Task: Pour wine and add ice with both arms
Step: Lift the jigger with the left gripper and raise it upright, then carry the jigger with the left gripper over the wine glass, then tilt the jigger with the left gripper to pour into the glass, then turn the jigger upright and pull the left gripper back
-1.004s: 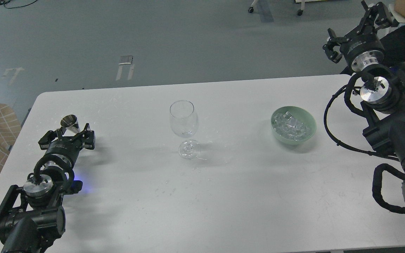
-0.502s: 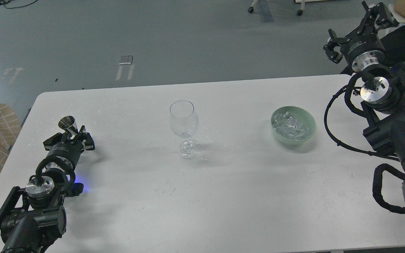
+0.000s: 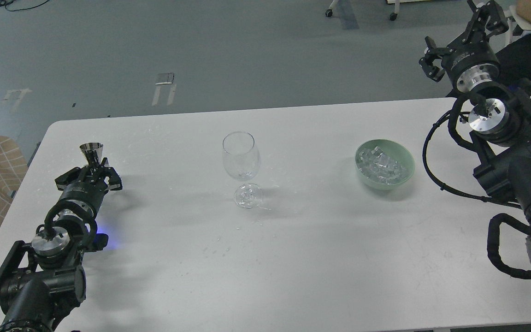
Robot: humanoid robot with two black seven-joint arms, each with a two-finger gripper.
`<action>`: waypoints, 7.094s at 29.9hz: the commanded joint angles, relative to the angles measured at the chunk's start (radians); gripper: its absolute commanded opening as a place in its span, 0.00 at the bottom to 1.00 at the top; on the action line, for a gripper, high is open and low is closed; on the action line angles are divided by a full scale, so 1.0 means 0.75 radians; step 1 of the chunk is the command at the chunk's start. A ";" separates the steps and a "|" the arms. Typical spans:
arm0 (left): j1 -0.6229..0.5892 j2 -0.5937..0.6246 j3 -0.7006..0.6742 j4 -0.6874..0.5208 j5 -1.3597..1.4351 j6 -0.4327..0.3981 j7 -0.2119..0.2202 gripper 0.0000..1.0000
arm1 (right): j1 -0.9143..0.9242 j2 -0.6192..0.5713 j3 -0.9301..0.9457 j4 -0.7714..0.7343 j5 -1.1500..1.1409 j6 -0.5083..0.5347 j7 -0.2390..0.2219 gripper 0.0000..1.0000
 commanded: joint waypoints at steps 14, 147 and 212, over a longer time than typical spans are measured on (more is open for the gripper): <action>0.025 0.063 -0.001 -0.154 -0.025 -0.077 0.003 0.07 | -0.011 -0.005 0.000 0.003 0.002 0.000 0.000 1.00; 0.025 0.136 0.602 -1.316 1.229 0.404 0.388 0.09 | -0.082 -0.044 0.006 0.015 0.008 0.002 0.004 1.00; 0.197 0.101 0.091 -1.124 0.259 0.353 0.261 0.10 | -0.121 -0.076 0.000 0.019 0.008 0.008 0.004 1.00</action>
